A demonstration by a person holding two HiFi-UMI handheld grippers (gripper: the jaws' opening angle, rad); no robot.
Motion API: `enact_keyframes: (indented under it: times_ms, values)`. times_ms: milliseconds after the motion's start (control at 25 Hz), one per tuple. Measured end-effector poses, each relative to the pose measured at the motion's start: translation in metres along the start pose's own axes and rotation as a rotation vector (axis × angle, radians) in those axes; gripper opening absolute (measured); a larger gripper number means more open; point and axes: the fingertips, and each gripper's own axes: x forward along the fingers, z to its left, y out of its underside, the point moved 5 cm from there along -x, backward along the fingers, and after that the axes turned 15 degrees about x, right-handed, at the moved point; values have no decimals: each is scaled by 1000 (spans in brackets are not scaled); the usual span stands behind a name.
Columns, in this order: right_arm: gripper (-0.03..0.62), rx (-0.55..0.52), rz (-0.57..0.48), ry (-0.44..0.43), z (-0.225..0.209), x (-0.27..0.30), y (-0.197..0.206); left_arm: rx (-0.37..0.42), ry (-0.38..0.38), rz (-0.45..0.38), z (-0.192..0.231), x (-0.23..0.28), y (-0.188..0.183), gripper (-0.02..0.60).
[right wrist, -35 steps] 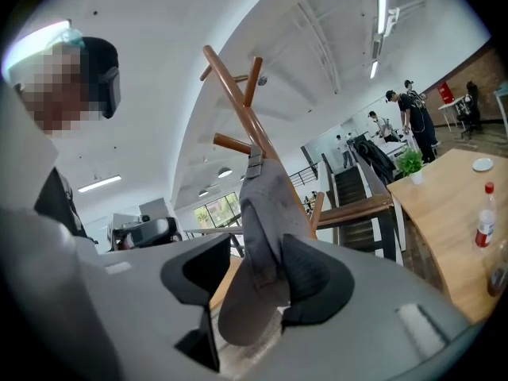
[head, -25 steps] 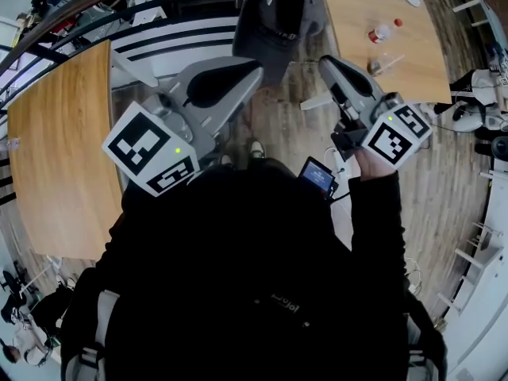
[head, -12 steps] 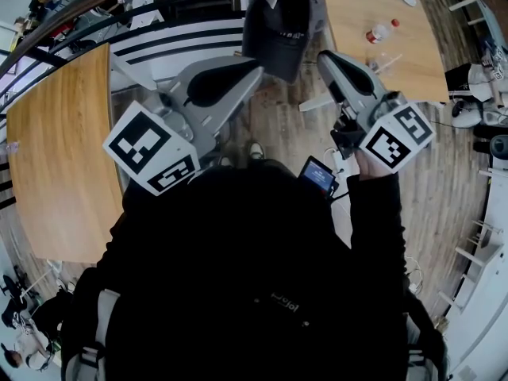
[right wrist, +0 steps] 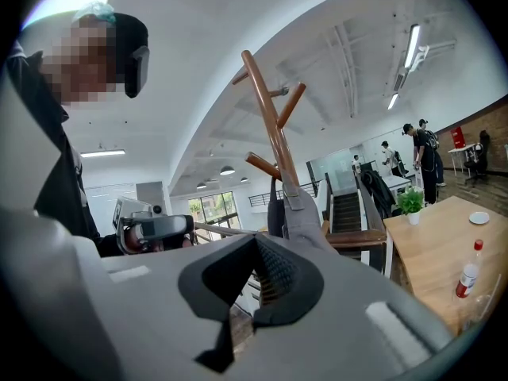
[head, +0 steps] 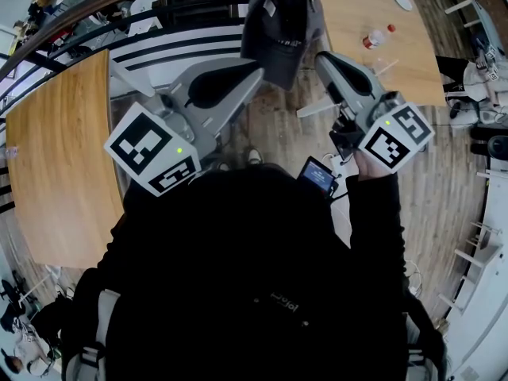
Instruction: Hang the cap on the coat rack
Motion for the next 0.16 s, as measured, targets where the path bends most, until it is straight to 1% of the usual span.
enact_keyframes:
  times_ms: [160]
  values:
    - [7,-7,-2,-7,0,3,-2,1,-1,-4,3,1,0,3]
